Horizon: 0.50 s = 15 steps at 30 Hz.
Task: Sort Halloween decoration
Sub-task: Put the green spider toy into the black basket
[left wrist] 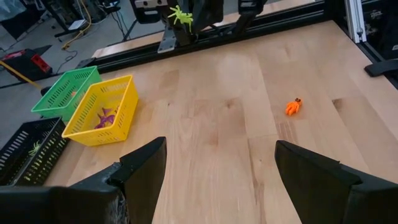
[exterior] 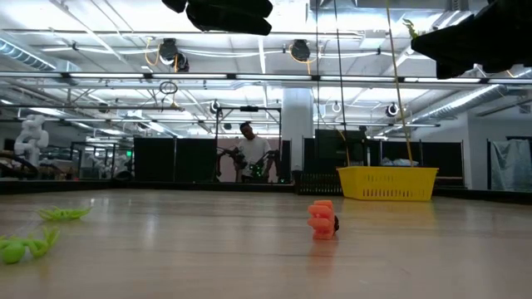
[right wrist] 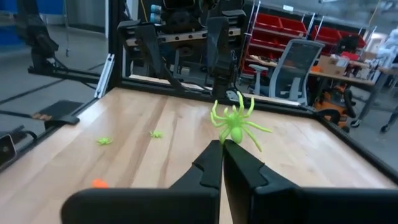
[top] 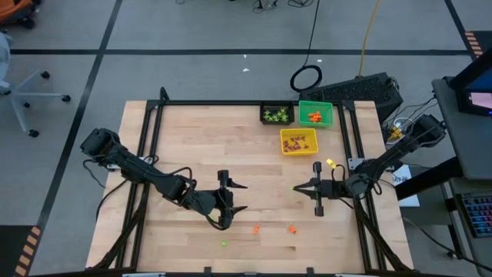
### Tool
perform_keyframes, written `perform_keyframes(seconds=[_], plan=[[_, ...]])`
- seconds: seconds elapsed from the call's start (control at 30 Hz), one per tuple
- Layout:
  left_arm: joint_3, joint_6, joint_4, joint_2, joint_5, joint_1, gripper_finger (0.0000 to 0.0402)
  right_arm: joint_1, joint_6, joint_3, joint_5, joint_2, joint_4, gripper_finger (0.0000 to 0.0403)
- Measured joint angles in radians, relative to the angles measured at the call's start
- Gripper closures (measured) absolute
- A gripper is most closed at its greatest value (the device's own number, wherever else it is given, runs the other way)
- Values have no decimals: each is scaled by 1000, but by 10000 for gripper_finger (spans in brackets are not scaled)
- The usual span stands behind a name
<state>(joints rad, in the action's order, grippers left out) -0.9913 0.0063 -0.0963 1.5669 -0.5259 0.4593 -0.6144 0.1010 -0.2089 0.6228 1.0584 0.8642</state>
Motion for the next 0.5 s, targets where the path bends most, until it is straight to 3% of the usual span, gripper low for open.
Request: perform_keyframes(seconds=[0.5], plan=[[0,0,0,0,0,0,103,0,359,0,0,-2,0,403]])
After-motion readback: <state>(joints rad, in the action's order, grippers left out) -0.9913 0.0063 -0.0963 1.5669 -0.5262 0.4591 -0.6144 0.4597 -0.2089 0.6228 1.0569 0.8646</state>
